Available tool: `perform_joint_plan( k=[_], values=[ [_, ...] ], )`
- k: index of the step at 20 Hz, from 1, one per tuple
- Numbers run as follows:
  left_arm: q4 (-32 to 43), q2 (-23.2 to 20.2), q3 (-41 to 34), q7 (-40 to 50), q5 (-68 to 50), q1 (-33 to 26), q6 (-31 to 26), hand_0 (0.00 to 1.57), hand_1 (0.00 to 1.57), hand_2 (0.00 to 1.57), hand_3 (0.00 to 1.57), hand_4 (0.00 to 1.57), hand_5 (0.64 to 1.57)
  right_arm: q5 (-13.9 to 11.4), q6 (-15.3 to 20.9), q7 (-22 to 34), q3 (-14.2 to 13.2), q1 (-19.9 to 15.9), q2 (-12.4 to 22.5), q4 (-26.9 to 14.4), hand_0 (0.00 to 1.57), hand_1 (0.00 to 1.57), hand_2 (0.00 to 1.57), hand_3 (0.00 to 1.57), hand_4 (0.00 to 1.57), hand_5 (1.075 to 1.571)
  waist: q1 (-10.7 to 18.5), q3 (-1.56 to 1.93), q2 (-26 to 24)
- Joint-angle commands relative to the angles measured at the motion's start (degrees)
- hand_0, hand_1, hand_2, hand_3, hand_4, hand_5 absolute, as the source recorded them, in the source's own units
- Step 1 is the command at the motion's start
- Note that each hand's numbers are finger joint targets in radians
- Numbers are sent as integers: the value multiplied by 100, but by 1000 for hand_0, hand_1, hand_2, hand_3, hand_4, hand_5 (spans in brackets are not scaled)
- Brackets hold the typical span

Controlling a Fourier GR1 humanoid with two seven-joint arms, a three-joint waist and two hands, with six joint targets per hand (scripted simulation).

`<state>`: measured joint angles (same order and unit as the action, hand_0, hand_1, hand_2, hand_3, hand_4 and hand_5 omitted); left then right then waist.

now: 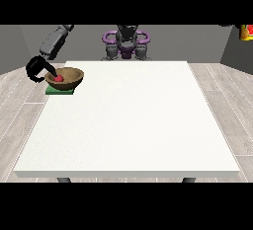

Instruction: Pick the cup and pour the ball into the bowl, then pick the bowl and place it on the pad

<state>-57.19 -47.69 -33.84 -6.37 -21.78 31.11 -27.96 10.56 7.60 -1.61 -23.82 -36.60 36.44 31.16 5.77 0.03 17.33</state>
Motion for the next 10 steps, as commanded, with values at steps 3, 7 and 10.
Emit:
perform_joint_plan(
  k=[3, 7, 10],
  values=[
    [238, -174, 54, 143, -41, 162, -17, 0, 0, 0, 0, 1208, 1569, -325, -242, 372, 448, -245, 52, -2, 0, 0, 0, 0, 0, 1410, -74, -3, -60],
    [-546, 431, 352, 566, -136, -63, 339, 0, 0, 0, 0, 1190, 1569, -319, -638, 96, 388, -9, 214, -334, 0, 0, 0, 0, 0, 1395, -97, 5, -518],
    [262, 322, 322, 78, 343, -471, 304, 0, 0, 0, 0, 1190, 1569, -461, -734, 1060, 726, -238, 327, 204, 0, 0, 0, 0, 200, 1375, -385, -18, -1189]
  ],
)
